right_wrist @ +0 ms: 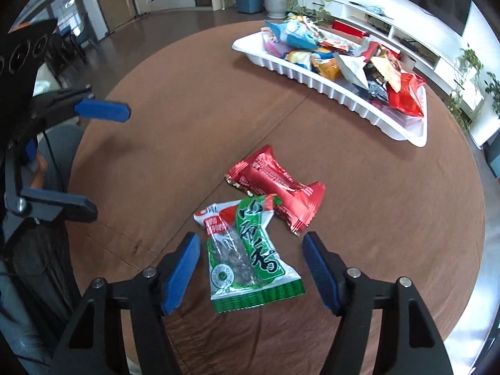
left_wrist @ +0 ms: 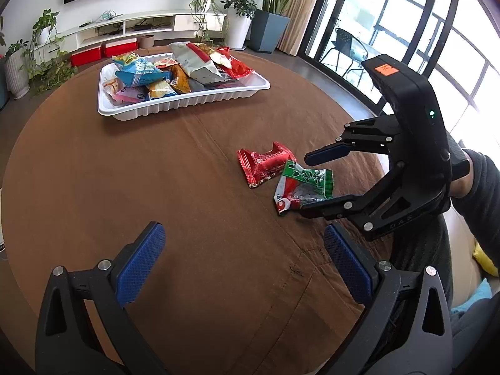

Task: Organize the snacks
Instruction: 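Grasp the green-and-white seaweed packet with the right tool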

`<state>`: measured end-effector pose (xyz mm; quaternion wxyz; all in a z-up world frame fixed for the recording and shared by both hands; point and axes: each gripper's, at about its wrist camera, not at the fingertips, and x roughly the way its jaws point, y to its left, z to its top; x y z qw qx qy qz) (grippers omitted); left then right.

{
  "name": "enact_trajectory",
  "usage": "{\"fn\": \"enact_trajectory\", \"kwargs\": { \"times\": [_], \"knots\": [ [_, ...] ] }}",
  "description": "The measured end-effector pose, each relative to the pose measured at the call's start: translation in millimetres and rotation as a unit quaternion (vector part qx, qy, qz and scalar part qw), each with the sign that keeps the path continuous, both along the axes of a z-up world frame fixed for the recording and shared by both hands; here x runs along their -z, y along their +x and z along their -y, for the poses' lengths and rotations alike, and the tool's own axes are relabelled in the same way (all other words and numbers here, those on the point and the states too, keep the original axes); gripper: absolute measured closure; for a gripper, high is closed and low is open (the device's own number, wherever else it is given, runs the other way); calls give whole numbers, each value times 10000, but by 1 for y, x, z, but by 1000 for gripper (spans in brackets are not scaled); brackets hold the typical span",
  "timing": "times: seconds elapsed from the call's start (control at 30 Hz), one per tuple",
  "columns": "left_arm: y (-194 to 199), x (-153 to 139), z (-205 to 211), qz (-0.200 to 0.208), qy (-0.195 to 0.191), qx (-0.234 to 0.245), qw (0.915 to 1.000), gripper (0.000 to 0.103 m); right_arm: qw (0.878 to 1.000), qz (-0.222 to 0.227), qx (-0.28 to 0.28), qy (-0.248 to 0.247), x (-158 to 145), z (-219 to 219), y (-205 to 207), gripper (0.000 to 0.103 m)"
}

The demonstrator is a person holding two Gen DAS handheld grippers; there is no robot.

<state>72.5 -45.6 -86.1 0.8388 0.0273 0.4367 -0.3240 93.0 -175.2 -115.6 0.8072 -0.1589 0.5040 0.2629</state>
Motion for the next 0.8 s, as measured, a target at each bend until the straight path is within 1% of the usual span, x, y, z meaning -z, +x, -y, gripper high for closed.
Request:
{"fn": "enact_trajectory", "kwargs": {
  "times": [0.07, 0.17, 0.2, 0.33, 0.37, 0.4, 0.5, 0.7, 0.8],
  "knots": [
    [0, 0, 2, 15, 15, 55, 10000, 0, 9998, -40, -119, -158, 3, -4, 0, 33],
    [0, -1, 4, 27, 38, 119, 9999, 0, 9993, -118, -268, -235, 6, -9, -2, 36],
    [0, -1, 4, 40, 54, 135, 9999, 0, 9991, -147, -307, -251, 8, -11, -3, 39],
    [4, -4, 5, 77, 121, 181, 9997, 0, 9992, -215, -290, -175, 7, -13, -3, 40],
    [6, -5, 6, 102, 154, 205, 9996, 0, 9993, -227, -257, -173, 7, -12, -3, 44],
    [8, -7, 7, 129, 187, 222, 9995, 0, 9993, -234, -216, -181, 6, -11, -2, 51],
    [13, -10, 12, 204, 312, 325, 9988, 0, 9993, -350, -87, -78, 4, -6, 0, 60],
    [23, -15, 32, 348, 591, 593, 9959, 0, 9992, -375, 137, 35, 2, 2, -8, 72],
    [30, -14, 49, 426, 815, 842, 9922, 0, 9984, -421, 347, 139, 1, 9, -13, 75]
  ]
}}
